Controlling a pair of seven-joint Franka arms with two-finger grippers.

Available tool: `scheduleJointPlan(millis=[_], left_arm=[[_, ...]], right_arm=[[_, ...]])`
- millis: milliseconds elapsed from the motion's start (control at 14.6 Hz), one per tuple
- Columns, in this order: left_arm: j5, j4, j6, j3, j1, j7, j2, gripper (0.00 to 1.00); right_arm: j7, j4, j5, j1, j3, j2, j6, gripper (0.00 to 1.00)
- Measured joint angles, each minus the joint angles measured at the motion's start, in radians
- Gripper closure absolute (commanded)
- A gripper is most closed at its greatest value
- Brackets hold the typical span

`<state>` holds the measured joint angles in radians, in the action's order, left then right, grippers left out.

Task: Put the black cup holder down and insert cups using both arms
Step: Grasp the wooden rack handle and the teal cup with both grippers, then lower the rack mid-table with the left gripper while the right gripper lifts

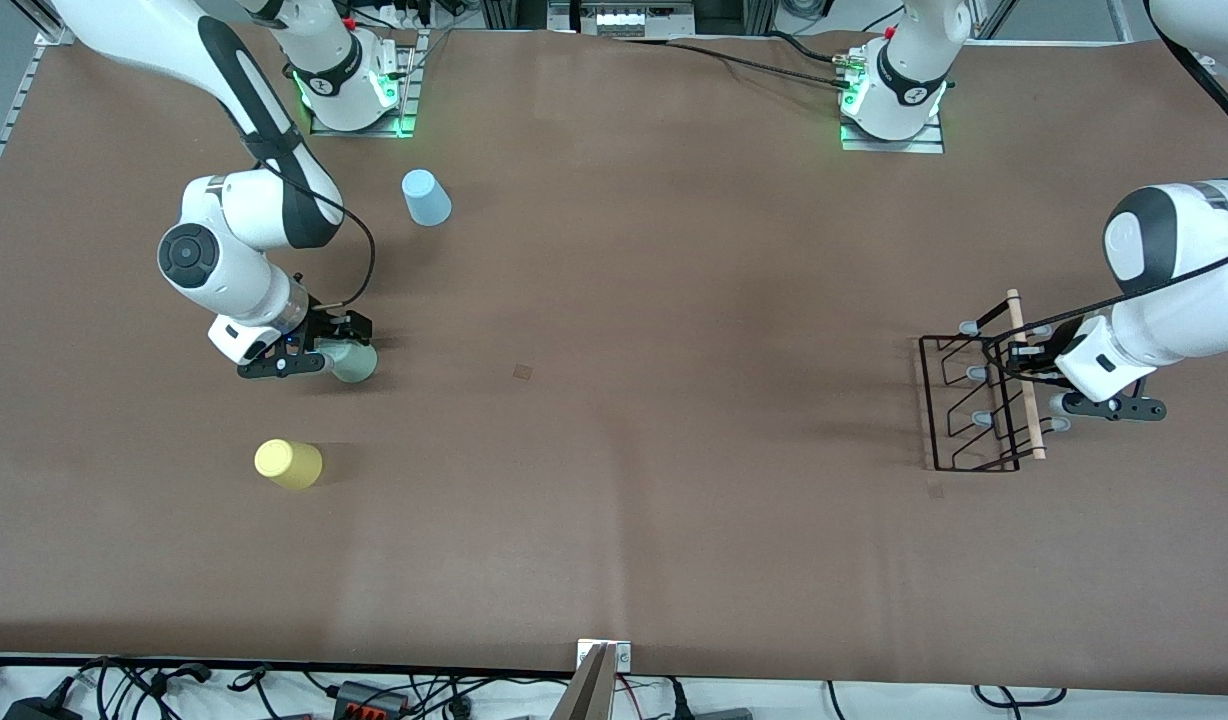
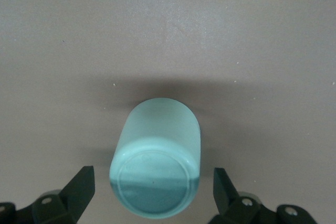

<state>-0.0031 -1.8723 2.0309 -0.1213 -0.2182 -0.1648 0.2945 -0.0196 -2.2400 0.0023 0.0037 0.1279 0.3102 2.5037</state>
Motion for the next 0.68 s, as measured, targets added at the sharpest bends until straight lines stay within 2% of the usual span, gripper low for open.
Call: scheduleJointPlan(millis=[68,205,274,411,548,685], left_arm=[[0.0,0.033,-0.058,-0.016,0.004,0.0,-0.002,0.99],[0.0,0.093,-0.169,-0.07,0.021,0.001,-0.005,0.99],[-0.001,0.11,-0.198,-0.102,0.038,0.005,-0.006,0.99],[-0.002,0.124,-0.209,-0.138,0.104,0.034,-0.002,0.99],[-0.006,0.141,-0.208,-0.146,0.202,0.12,0.014,0.99],[-0.014,0.163,-0.201,-0.15,0.305,0.246,0.036,0.99]], right_arm=[[0.0,0.0,0.0,0.0,0.0,0.001,0.0,0.02],[0.0,0.0,0.0,0.001,0.0,0.006,0.003,0.26],[0.0,0.0,0.0,0.001,0.0,0.009,0.005,0.39],[0.001,0.0,0.0,0.001,0.0,0.01,0.005,0.58],[0.001,0.001,0.0,0.001,0.0,0.008,0.005,0.71],[0.001,0.001,0.0,0.002,0.0,0.009,0.005,0.77]])
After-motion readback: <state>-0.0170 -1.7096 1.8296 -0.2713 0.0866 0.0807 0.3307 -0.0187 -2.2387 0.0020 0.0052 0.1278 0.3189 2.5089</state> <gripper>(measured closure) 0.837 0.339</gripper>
